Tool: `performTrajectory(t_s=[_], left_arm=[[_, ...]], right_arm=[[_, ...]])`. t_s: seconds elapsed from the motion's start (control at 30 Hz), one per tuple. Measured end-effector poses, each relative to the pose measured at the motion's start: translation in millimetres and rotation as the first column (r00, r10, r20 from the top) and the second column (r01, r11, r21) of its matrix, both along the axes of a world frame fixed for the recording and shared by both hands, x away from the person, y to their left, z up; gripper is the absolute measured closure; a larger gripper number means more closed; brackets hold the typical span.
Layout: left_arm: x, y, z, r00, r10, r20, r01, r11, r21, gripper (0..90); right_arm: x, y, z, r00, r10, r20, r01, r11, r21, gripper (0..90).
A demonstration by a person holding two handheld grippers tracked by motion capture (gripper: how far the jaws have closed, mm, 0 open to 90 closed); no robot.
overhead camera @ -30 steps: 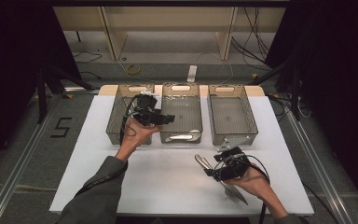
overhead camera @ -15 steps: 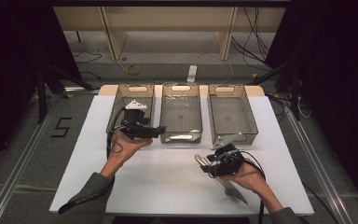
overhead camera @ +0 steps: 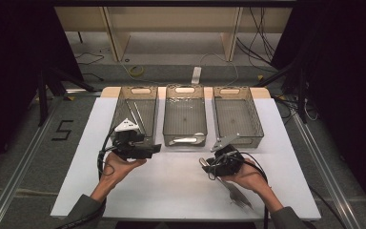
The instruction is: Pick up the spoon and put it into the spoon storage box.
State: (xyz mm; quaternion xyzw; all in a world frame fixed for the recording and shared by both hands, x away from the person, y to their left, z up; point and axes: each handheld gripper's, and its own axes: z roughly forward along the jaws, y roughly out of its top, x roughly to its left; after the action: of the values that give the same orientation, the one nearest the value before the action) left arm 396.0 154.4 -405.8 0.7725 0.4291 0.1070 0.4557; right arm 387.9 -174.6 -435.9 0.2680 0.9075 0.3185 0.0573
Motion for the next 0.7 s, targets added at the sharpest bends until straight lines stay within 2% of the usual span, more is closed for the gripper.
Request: performTrajectory(t_s=[0.3,0.4,0.57,0.7], left_arm=[[-18.6,3.3,-4.2,0.9990,-0.029,0.034,0.030,0.9990,-0.034,16.8],[-24.3,4.2,-7.2,0.9982,-0.042,0.044,0.043,0.9987,-0.027,16.8],[-32.7,8.1,-9.3,0.9972,-0.036,0.065,0.038,0.9987,-0.033,16.5],[-37.9,11.2,-10.5,0.9961,-0.038,0.080,0.040,0.9990,-0.021,16.1]], right_arm=[[5.0,2.7,-4.5,0.9999,0.012,-0.009,-0.012,1.000,-0.022,74.0],[6.7,4.1,-6.4,0.9997,0.021,-0.010,-0.021,0.999,-0.036,77.2],[8.8,6.9,-8.9,0.9994,0.032,-0.013,-0.033,0.998,-0.058,82.3],[11.1,10.3,-10.6,0.9993,0.034,-0.017,-0.035,0.997,-0.068,88.3]])
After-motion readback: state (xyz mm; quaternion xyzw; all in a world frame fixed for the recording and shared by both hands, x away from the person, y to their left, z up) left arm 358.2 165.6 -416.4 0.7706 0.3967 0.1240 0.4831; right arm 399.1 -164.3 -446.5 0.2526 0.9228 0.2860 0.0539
